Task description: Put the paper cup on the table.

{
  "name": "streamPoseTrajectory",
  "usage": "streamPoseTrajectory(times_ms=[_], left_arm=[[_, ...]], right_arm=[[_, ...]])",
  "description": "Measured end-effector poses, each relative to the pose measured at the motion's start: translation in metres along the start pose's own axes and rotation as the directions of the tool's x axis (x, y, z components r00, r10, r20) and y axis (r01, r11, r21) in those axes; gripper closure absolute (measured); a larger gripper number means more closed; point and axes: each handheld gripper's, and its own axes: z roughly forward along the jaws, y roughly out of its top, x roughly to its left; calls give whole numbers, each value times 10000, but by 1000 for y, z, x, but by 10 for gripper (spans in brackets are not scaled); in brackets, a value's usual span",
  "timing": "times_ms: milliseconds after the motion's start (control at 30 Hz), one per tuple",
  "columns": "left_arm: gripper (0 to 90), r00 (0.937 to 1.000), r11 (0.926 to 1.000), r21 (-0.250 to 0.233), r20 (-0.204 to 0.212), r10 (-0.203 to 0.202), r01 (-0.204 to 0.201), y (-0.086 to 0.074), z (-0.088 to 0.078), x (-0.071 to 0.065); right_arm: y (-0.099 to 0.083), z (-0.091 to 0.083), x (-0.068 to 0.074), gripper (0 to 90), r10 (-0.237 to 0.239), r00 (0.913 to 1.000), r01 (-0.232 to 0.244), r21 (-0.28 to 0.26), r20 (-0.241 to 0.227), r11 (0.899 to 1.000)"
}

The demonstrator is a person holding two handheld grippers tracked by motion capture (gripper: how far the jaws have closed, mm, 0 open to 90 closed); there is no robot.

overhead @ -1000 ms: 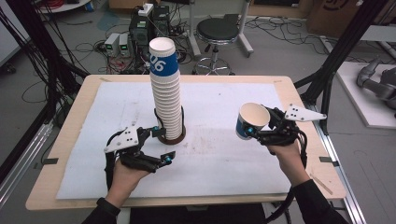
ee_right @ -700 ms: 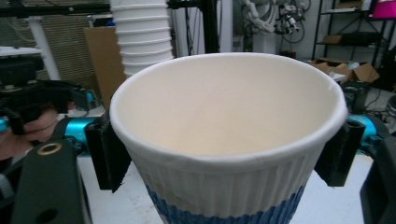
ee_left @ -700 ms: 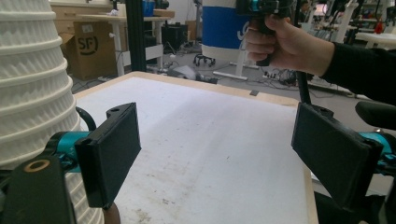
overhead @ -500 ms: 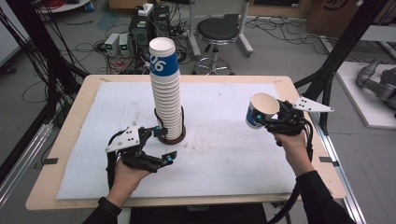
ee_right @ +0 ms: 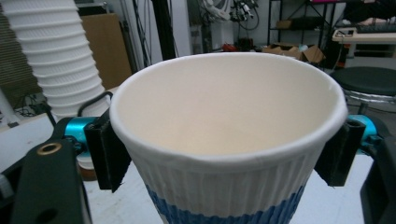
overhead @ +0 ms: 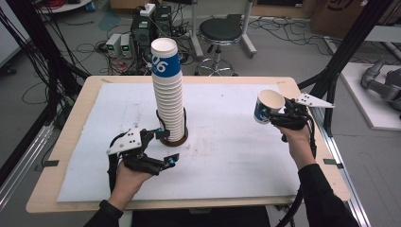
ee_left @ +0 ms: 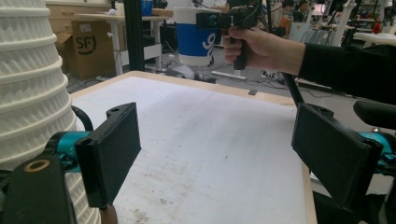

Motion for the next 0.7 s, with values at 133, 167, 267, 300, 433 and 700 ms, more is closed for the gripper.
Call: streamPoseTrajectory(times_ms=[133,167,267,300,433,700], left_arm=[[155,10000,10000,3,-6,-7,7,0,1,0],[156,10000,10000,11,2,1,-1,0,1,0],[155,10000,10000,45,6,-15,15,-1,1,0],[156,10000,10000,63,-10,-25,25,-1,1,0],[155,10000,10000,55,2,-34,34,-1,2,0],[155,10000,10000,85,29,-45,45,-1,2,0]], right_arm=[[-6,3,-7,206,227,9992,-237,279,342,9993],[-8,3,-9,206,298,9987,-308,249,420,9992],[-14,3,-14,206,414,9963,-431,218,758,9988],[-16,3,-16,206,509,9956,-529,228,792,9983],[-26,1,-20,206,818,9910,-837,134,1065,9964],[-47,5,-29,216,1077,9805,-1160,415,1644,9924]])
